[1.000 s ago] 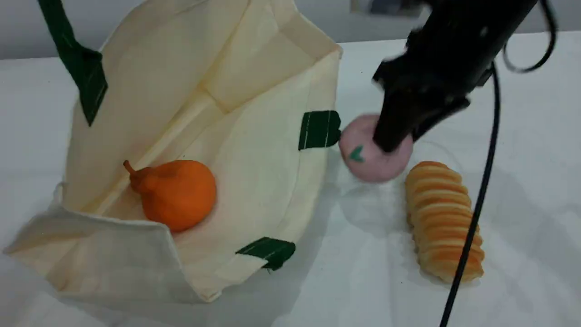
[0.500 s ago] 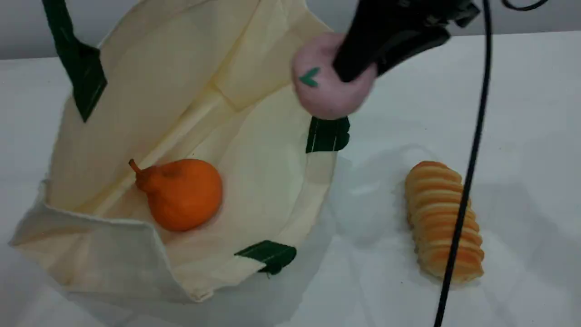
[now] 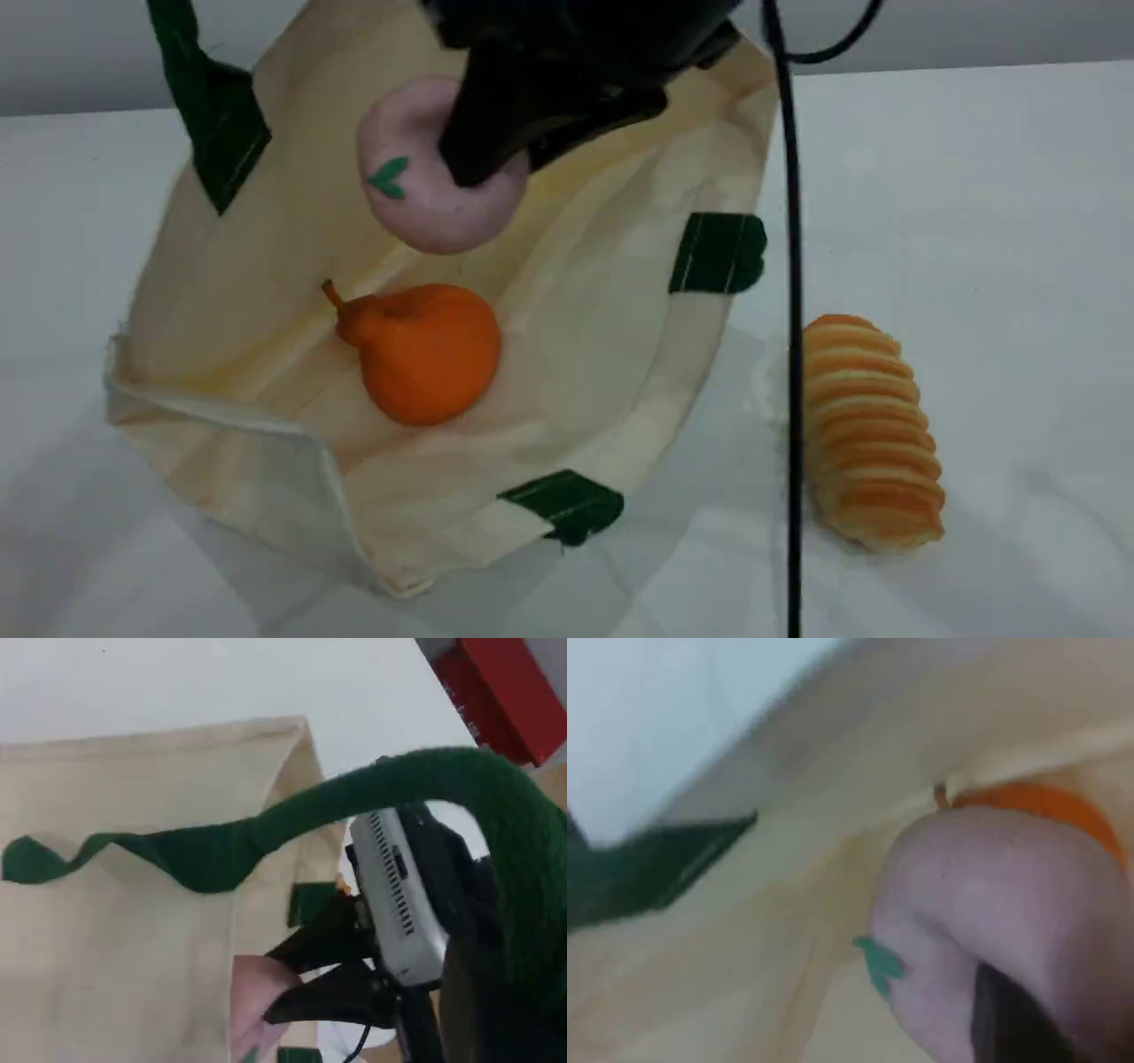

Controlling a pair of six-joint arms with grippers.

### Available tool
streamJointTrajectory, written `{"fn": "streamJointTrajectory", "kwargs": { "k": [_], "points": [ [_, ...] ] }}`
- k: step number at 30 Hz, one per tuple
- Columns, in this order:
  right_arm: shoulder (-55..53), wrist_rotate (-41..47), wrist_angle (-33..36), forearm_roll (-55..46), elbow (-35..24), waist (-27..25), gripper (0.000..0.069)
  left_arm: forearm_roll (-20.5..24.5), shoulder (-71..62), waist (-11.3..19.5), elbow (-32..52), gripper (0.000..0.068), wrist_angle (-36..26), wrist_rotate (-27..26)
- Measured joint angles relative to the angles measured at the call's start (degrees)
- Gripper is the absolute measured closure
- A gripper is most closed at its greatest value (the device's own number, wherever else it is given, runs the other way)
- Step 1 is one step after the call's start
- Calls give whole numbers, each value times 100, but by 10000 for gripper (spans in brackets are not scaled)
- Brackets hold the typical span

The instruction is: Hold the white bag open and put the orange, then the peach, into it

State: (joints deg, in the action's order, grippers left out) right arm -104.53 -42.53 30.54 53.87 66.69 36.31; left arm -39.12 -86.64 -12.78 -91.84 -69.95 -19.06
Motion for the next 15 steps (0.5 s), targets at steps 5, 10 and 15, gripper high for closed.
{"fn": "streamJointTrajectory", "kwargs": {
  "k": [5,10,15],
  "points": [
    [-348,0,-771,251,0,34,507,6,5,0,0,624,0,0],
    [-672,-118,-956,605,0,29,507,4,5,0,0,624,0,0],
    [-693,-445,-843,940,0,29,507,4,5,0,0,624,0,0]
  ]
}}
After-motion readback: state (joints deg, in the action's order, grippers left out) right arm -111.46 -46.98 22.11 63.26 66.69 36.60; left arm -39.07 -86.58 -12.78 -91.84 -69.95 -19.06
